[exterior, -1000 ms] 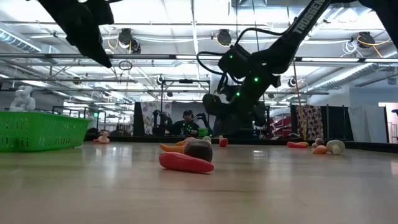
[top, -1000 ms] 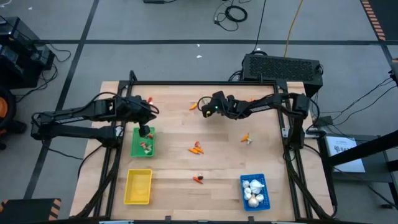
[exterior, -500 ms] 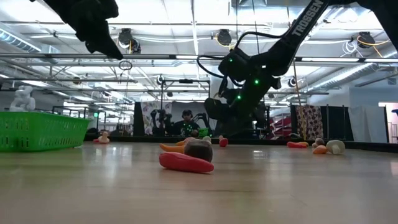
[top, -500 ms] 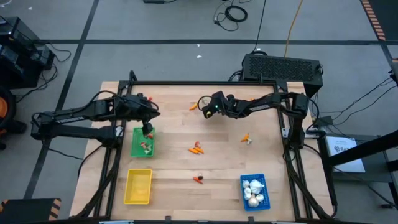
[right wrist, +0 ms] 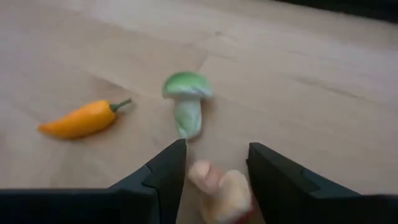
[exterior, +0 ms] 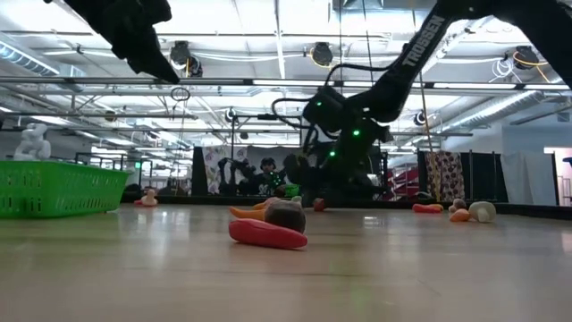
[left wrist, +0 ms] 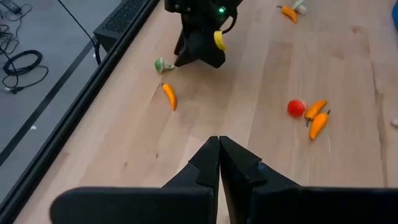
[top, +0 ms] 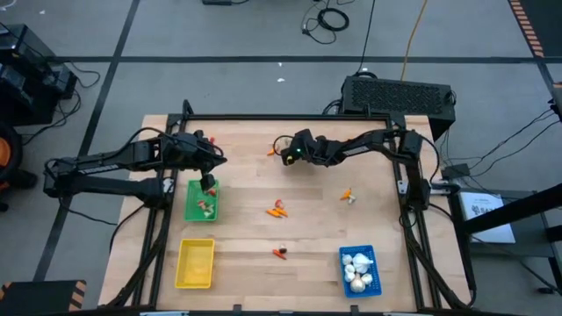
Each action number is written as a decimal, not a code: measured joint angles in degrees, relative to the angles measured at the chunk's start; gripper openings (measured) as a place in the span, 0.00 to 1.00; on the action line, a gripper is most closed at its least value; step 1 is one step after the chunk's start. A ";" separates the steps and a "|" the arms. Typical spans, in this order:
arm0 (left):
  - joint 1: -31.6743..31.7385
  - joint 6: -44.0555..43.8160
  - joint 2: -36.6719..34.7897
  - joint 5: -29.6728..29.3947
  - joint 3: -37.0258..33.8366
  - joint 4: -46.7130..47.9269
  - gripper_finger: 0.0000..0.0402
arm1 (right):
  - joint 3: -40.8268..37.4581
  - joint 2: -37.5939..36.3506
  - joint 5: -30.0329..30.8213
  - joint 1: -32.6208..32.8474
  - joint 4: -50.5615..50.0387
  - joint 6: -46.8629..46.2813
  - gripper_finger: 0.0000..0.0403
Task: Sort produce into baskets
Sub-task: Put the red mushroom into the green bin
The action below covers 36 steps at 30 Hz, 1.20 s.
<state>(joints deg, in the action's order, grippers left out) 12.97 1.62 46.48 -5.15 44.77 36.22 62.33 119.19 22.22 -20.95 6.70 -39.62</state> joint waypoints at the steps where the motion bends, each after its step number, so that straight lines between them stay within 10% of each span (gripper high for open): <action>1: 0.00 0.27 0.00 0.00 0.00 0.32 0.04 | 1.33 0.81 0.90 0.26 -1.38 0.12 0.39; 9: 0.00 2.35 -1.31 0.02 0.00 3.07 0.04 | 9.12 1.78 2.86 3.22 -16.91 3.22 0.06; 16: 0.00 0.39 -9.14 0.97 -0.01 3.82 0.04 | 12.77 -2.29 -1.77 7.35 -23.89 3.90 0.07; 27: 0.00 -2.48 -20.18 -1.28 -8.66 -0.68 0.04 | 16.73 -4.61 -5.31 20.14 4.97 8.32 0.05; 36: 0.02 -2.77 -20.19 -11.04 -8.61 -3.40 0.04 | 27.31 8.51 -4.86 26.33 24.14 16.74 0.05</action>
<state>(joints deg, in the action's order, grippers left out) 13.00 -1.15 26.29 -16.18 36.16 32.82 89.63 127.70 17.36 5.38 30.84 -22.88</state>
